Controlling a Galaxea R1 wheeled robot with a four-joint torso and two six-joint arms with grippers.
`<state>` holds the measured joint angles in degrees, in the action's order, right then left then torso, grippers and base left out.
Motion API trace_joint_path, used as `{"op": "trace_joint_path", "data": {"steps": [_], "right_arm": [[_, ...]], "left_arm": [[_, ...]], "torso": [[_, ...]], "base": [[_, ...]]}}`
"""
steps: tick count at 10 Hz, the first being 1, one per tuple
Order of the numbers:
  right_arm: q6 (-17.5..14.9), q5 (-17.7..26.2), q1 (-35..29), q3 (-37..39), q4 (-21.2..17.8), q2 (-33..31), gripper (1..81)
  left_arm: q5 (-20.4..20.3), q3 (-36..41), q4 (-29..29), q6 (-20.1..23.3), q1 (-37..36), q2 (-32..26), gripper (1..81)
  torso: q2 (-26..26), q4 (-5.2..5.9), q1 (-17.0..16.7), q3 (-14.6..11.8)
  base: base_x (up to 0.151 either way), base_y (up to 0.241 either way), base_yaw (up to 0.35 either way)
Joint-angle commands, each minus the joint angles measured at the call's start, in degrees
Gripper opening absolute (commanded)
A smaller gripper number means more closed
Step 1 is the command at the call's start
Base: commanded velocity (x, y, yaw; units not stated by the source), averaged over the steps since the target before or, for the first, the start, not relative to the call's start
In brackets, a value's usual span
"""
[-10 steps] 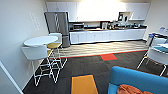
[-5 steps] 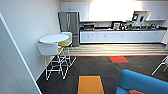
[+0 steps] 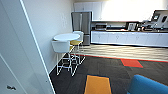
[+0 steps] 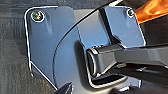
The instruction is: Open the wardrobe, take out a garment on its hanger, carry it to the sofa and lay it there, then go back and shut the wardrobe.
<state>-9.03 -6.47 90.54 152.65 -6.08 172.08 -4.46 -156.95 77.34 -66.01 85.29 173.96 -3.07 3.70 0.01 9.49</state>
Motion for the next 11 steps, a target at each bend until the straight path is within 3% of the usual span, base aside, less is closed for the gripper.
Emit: {"op": "trace_joint_path", "data": {"steps": [1,11], "right_arm": [[0.07,3.22,-1.28,-0.17,0.11,0.04,81.1],[-0.02,3.13,-1.28,0.09,0.19,0.13,81.1]], "left_arm": [[2.09,0.07,0.71,0.18,-1.92,-0.01,81.1],[2.18,0.07,1.06,0.36,-1.92,0.51,81.1]], "torso": [[0.00,0.02,0.00,0.00],[0.00,0.00,0.02,0.00]], "base": [[0.000,0.000,0.306],[0.000,0.000,0.306]]}}
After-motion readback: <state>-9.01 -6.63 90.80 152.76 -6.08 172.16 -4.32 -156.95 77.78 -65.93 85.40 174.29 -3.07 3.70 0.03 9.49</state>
